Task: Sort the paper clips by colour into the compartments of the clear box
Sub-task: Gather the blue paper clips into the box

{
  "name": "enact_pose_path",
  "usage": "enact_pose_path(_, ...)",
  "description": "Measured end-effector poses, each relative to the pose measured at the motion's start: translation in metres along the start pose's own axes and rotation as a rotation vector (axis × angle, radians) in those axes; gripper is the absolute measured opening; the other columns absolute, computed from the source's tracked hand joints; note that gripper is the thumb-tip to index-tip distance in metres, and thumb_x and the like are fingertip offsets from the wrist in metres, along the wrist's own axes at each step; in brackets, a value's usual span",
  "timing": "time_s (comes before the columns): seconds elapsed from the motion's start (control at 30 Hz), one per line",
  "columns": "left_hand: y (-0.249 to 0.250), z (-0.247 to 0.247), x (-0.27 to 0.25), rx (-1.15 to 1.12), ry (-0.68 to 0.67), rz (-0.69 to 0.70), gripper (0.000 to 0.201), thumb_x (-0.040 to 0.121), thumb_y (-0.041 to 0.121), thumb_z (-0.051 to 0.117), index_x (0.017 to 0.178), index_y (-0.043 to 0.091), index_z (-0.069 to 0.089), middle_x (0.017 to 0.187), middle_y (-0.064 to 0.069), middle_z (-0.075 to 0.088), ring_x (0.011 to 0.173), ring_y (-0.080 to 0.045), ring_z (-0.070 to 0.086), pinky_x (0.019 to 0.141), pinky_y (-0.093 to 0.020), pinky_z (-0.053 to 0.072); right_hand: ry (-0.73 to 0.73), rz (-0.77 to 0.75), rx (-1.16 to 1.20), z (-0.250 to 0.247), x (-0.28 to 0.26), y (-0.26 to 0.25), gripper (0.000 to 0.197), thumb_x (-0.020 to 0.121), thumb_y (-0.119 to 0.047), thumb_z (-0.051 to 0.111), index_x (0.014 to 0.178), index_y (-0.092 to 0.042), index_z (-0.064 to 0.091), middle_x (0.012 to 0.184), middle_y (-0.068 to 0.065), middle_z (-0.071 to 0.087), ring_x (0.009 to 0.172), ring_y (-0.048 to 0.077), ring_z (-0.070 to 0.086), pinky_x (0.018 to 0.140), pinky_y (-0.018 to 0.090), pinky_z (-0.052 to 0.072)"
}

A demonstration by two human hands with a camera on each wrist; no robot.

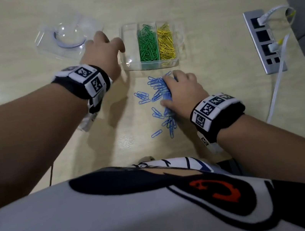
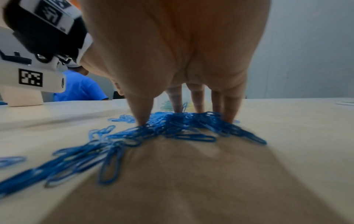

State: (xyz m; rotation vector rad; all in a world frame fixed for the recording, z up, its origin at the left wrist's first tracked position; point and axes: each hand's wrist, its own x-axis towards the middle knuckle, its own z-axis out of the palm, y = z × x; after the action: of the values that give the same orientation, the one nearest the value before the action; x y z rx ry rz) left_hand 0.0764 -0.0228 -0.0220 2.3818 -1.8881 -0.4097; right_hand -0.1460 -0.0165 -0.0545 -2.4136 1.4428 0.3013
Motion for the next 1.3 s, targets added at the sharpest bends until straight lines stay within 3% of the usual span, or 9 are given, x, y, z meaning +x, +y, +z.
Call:
enact_pose_path(0.1, -0.006, -0.009, 0.015, 0.141, -0.057, 0.100, 0.043, 0.083, 0.004, 0.063, 0.120, 0.026, 0.060, 0.124, -0.014, 0.042, 0.113, -0.038, 0.042, 0.088, -0.048, 0.045, 0.056, -0.039, 0.002, 0.000, 0.006, 0.005, 0.038, 0.092, -0.021, 0.051, 0.130, -0.016, 0.046, 0.129, 0.011, 0.043, 0.114, 0.033, 0.039, 0.085, 0.042, 0.045)
enact_pose_path(0.23, -0.005, -0.018, 0.025, 0.204, -0.039, 0.146, 0.027, 0.084, 0.018, 0.071, 0.110, 0.023, 0.068, 0.114, -0.014, 0.047, 0.107, -0.038, 0.045, 0.082, -0.047, 0.046, 0.083, -0.068, -0.015, -0.001, 0.013, 0.012, 0.025, 0.090, -0.002, 0.047, 0.113, -0.009, 0.054, 0.114, 0.013, 0.048, 0.104, 0.033, 0.044, 0.080, 0.043, 0.047)
enact_pose_path(0.33, -0.005, -0.015, 0.021, 0.176, 0.027, 0.124, 0.018, 0.082, 0.020, 0.073, 0.100, 0.023, 0.071, 0.114, -0.011, 0.044, 0.109, -0.039, 0.041, 0.075, -0.044, 0.046, 0.082, -0.081, -0.020, -0.006, 0.017, 0.018, 0.026, 0.088, -0.002, 0.052, 0.113, -0.008, 0.059, 0.111, 0.014, 0.053, 0.102, 0.034, 0.051, 0.082, 0.040, 0.046)
enact_pose_path(0.47, 0.007, -0.007, 0.010, 0.110, 0.016, 0.126, 0.016, 0.079, 0.028, 0.075, 0.094, 0.025, 0.072, 0.120, -0.010, 0.042, 0.112, -0.040, 0.039, 0.084, -0.047, 0.046, 0.093, -0.041, 0.010, -0.015, 0.024, 0.022, 0.026, 0.091, -0.012, 0.054, 0.116, -0.011, 0.062, 0.113, 0.015, 0.058, 0.103, 0.034, 0.056, 0.083, 0.035, 0.042)
enact_pose_path(0.63, 0.026, 0.003, 0.000, 0.046, -0.017, 0.203, 0.038, 0.076, 0.047, 0.072, 0.111, 0.034, 0.067, 0.124, -0.007, 0.045, 0.116, -0.035, 0.039, 0.092, -0.047, 0.041, 0.116, 0.037, 0.107, -0.025, 0.029, 0.027, 0.026, 0.090, -0.019, 0.058, 0.114, -0.014, 0.067, 0.113, 0.015, 0.064, 0.106, 0.033, 0.057, 0.086, 0.032, 0.042)
enact_pose_path(0.83, -0.008, -0.004, 0.012, -0.167, 0.022, -0.129, 0.064, 0.078, 0.046, 0.067, 0.135, 0.027, 0.047, 0.140, -0.012, 0.037, 0.126, -0.032, 0.040, 0.103, -0.045, 0.039, 0.243, 0.053, 0.254, -0.050, 0.030, 0.025, 0.022, 0.088, -0.023, 0.063, 0.107, -0.015, 0.071, 0.106, 0.009, 0.070, 0.100, 0.026, 0.062, 0.089, 0.031, 0.045)
enact_pose_path(1.0, -0.010, 0.001, 0.012, -0.189, -0.031, -0.156, 0.059, 0.084, 0.038, 0.063, 0.135, 0.015, 0.046, 0.128, -0.013, 0.056, 0.118, -0.030, 0.052, 0.097, -0.037, 0.040, 0.365, -0.068, 0.338, -0.069, 0.038, 0.001, 0.023, 0.087, -0.024, 0.065, 0.108, -0.018, 0.071, 0.108, 0.005, 0.069, 0.100, 0.021, 0.061, 0.088, 0.022, 0.038)
enact_pose_path(1.17, 0.005, 0.013, 0.003, -0.190, -0.057, -0.116, 0.057, 0.084, 0.039, 0.065, 0.132, 0.013, 0.047, 0.123, -0.013, 0.058, 0.112, -0.030, 0.054, 0.092, -0.036, 0.041, 0.262, -0.237, 0.211, -0.068, 0.052, -0.023, 0.024, 0.091, -0.021, 0.059, 0.113, -0.015, 0.067, 0.114, 0.006, 0.064, 0.108, 0.023, 0.055, 0.089, 0.027, 0.037)
enact_pose_path(1.3, 0.008, 0.018, 0.001, -0.201, -0.062, -0.111, 0.059, 0.085, 0.040, 0.065, 0.133, 0.012, 0.045, 0.124, -0.014, 0.056, 0.113, -0.030, 0.053, 0.092, -0.037, 0.041, 0.150, -0.270, 0.034, -0.064, 0.057, -0.026, 0.027, 0.093, -0.028, 0.052, 0.117, -0.022, 0.064, 0.115, 0.005, 0.062, 0.109, 0.026, 0.054, 0.077, 0.029, 0.038)
